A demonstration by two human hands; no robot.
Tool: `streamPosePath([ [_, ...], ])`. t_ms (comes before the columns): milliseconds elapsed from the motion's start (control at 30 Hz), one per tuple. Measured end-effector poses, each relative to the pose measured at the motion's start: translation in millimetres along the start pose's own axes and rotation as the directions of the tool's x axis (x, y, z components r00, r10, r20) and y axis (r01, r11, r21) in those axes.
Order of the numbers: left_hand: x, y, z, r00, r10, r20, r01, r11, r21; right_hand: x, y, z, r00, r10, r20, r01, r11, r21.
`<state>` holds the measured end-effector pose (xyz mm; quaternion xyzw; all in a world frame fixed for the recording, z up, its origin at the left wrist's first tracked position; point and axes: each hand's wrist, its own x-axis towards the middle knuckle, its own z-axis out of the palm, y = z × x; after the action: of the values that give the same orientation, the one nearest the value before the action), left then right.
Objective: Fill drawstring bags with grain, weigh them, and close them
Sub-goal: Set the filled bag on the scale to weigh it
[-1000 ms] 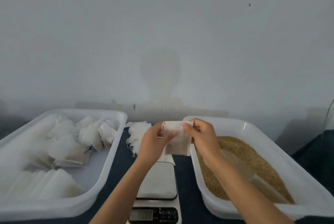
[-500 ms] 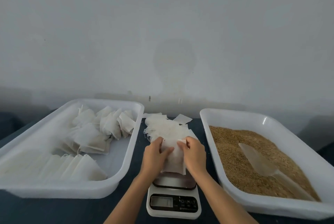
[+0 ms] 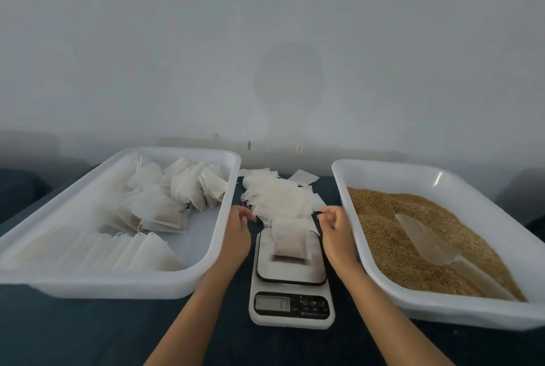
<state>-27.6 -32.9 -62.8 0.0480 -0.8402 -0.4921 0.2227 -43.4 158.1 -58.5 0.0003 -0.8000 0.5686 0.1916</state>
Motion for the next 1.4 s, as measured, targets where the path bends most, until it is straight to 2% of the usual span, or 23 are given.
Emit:
streamPosePath([
  [133,-1,0,-2,0.998,-0.062,0.008,0.062,0.997,-0.054,-5,9,-2,1.000,0.006,-0.010,-0.006,1.000,0.006],
  [400,-2,3,-5,0.998,-0.048,0.040,0.049,0.998,-0.040,-5,11,-4,1.000,0.009,0.001,-0.009,1.000,0.026],
  [633,2,-1,-2,0.998,-0.023,0.059,0.023,1.000,0.015,-1,9,-1,1.000,0.024,0.010,-0.024,0.999,-0.027],
  [733,9,4,7,0.991,0.016,0.134,-0.023,0.998,0.050,1,7,4,0.994,0.073,0.079,-0.067,0.995,-0.075],
  [900,16,21,27,0.928,-0.004,0.373,-0.078,0.976,0.206,1,-4,15,0.990,0.064,0.127,-0.045,0.987,-0.153],
  [1067,17,34,29,0.907,0.066,0.415,-0.200,0.937,0.288,-4,-18,15,0.995,-0.018,0.096,0.025,0.997,-0.069],
  [1133,15,42,25,0.917,0.112,0.384,-0.240,0.922,0.303,-5,-29,14,0.992,-0.088,0.086,0.090,0.996,-0.022],
  [1233,11,58,9,0.950,0.226,0.213,-0.284,0.911,0.300,-4,-53,15,0.976,-0.194,0.094,0.190,0.980,0.056],
  [1333,11,73,-18,0.929,0.364,0.060,-0.365,0.880,0.305,-2,-85,23,0.951,-0.289,0.113,0.280,0.956,0.092],
  [1400,14,83,-40,0.917,0.398,-0.003,-0.373,0.862,0.342,0,-106,33,0.930,-0.350,0.113,0.341,0.936,0.092],
])
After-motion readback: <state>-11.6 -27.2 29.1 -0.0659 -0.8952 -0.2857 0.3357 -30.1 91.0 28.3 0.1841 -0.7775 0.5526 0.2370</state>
